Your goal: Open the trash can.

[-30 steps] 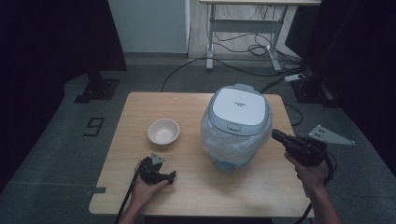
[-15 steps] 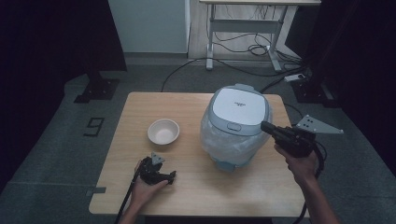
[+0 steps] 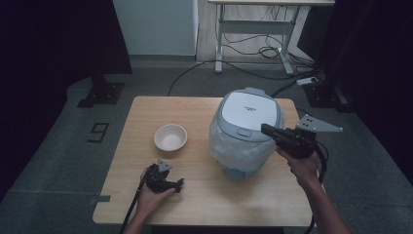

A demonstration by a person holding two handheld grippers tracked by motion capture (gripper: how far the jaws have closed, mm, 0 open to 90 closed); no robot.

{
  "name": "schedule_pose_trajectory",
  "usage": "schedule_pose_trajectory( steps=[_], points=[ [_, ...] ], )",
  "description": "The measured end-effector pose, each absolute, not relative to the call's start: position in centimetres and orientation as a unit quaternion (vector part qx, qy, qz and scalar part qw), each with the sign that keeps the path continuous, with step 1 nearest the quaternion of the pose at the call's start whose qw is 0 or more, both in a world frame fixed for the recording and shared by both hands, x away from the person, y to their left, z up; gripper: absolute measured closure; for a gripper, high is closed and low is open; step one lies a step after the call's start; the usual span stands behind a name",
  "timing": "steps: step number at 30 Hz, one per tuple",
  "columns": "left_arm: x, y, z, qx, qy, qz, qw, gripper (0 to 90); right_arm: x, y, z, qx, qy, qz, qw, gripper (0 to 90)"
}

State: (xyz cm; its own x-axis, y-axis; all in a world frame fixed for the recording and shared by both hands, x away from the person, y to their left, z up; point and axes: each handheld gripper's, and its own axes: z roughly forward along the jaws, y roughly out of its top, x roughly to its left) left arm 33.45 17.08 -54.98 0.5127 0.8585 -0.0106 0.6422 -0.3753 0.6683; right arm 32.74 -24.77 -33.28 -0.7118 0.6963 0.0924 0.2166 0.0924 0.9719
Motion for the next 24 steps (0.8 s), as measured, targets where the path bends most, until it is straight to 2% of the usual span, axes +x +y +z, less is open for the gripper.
schedule_pose_trajectory(
  steps=[24],
  points=[
    [33.4, 17.1, -55.0, 0.811, 0.463, 0.172, 0.314, 3.9, 34.6, -21.0, -34.4, 0.312, 0.736, 0.576, 0.173, 90.0]
  ],
)
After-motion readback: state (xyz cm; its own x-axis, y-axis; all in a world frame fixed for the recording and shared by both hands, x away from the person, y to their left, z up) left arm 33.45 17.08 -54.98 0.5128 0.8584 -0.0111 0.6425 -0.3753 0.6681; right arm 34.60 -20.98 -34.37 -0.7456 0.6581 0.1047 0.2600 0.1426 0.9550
